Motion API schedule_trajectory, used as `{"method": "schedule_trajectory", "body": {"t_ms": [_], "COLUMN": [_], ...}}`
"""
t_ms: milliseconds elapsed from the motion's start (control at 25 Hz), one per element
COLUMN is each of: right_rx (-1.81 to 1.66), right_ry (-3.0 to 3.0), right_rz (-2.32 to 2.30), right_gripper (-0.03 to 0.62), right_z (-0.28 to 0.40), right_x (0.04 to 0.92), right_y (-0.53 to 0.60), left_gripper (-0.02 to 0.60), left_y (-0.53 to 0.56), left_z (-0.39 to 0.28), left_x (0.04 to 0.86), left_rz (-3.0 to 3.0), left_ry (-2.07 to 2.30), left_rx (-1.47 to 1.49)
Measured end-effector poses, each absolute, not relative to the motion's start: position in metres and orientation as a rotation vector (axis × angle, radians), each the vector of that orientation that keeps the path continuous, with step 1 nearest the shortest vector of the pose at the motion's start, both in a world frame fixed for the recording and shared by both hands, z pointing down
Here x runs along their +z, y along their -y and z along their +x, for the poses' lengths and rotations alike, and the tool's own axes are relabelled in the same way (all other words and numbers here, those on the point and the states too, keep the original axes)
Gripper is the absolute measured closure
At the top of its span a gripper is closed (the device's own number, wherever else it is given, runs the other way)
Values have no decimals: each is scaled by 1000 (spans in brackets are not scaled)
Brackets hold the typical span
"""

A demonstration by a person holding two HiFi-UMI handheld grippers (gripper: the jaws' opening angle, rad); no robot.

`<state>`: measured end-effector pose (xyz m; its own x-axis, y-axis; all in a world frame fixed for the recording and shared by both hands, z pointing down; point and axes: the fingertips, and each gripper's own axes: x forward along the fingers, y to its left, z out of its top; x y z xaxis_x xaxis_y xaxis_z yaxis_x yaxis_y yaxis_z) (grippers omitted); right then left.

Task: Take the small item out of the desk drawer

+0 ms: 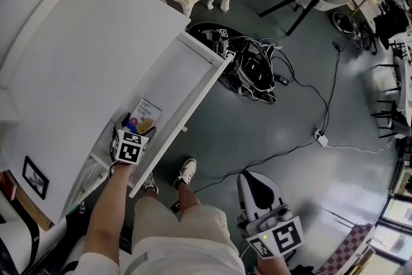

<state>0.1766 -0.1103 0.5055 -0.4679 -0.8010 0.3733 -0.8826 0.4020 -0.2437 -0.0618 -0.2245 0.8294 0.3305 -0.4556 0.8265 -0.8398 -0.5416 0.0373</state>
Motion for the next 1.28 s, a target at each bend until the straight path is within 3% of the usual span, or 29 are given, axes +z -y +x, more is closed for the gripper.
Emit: {"method": "schedule_trajectory", "body": {"t_ms": [640, 1280], "right_rx": [619, 544], "right_ry": [2457, 2530], "right_rz": [1503, 1522], "right_gripper": [586, 586], "right_z": [177, 171], "right_x": [507, 469], "right_y": [111, 119], "left_gripper": [140, 138], "left_y": [225, 221], "left_z": [-61, -46], "left_x": [816, 753], "left_rz": [2199, 2250], "left_ry": [1187, 1212], "left_rx": [1055, 925]}}
